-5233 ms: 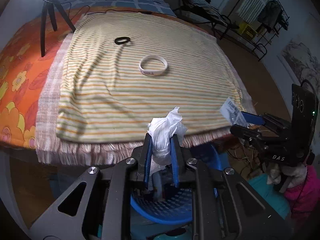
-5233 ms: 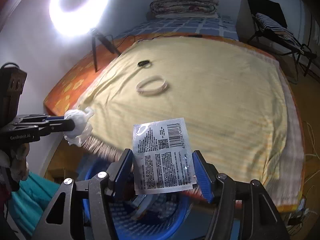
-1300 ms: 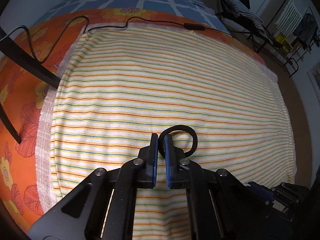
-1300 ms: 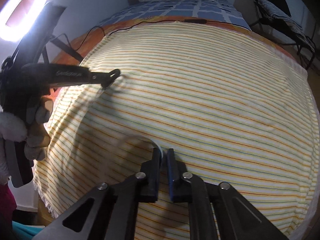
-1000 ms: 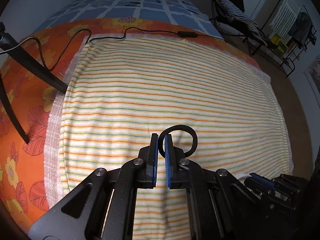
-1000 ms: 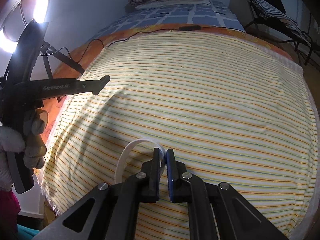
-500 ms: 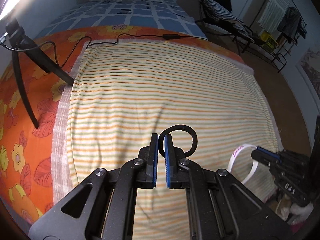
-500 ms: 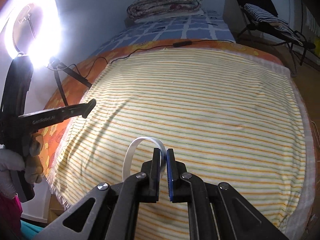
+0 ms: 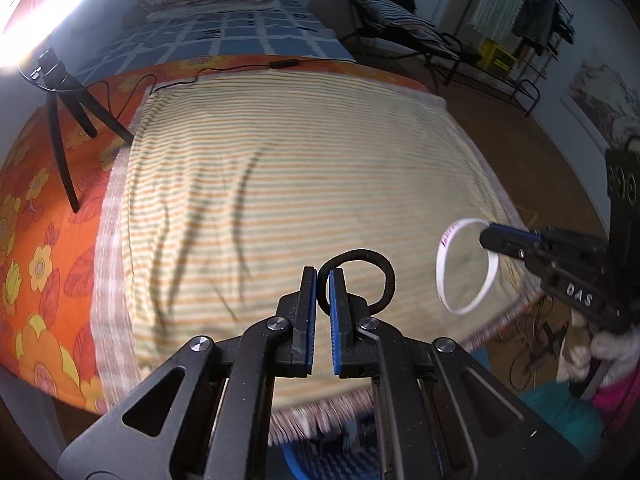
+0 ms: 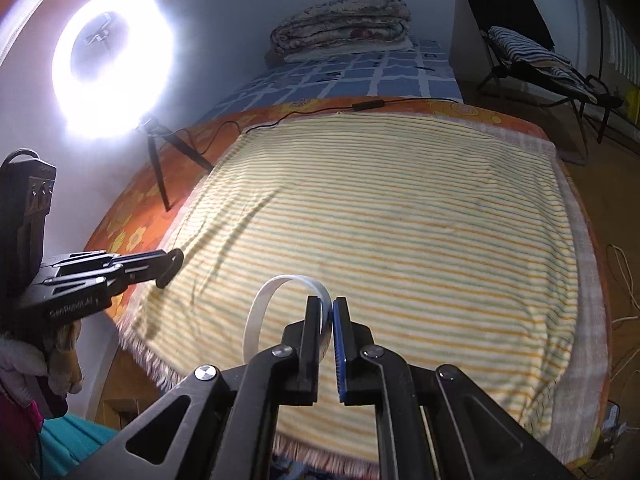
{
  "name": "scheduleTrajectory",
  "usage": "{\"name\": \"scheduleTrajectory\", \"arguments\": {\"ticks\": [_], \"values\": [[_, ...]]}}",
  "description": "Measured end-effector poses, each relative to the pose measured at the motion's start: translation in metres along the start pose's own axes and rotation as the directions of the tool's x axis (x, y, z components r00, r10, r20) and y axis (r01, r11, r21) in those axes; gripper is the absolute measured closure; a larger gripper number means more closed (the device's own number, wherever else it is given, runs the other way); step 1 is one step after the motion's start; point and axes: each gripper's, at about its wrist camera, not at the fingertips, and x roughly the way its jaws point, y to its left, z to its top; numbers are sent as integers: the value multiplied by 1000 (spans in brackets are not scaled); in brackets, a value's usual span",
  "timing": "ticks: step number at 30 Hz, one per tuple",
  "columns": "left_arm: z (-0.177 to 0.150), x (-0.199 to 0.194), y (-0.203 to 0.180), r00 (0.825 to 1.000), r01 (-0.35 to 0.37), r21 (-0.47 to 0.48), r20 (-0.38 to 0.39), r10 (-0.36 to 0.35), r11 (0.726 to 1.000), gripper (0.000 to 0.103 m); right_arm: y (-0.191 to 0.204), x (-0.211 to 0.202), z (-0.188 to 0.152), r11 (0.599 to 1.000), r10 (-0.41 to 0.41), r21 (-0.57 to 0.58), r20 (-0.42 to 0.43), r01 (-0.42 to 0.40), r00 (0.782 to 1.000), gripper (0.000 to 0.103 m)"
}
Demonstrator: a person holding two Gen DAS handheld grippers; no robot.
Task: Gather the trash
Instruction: 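Lower hair band and wristband into the blue basket and open both tools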
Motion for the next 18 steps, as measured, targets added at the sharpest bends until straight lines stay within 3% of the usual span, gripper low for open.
{"name": "scheduleTrajectory", "arguments": {"ticks": [11, 18], "values": [[-63, -10, -38, 997, 49, 55, -54, -46, 997, 99, 11, -34, -55, 999, 29, -19, -15, -29, 999, 99], [-101, 1, -43, 992, 62, 52, -117, -56, 997, 99, 13, -33, -90, 999, 38, -27, -59, -40, 998, 99]]}}
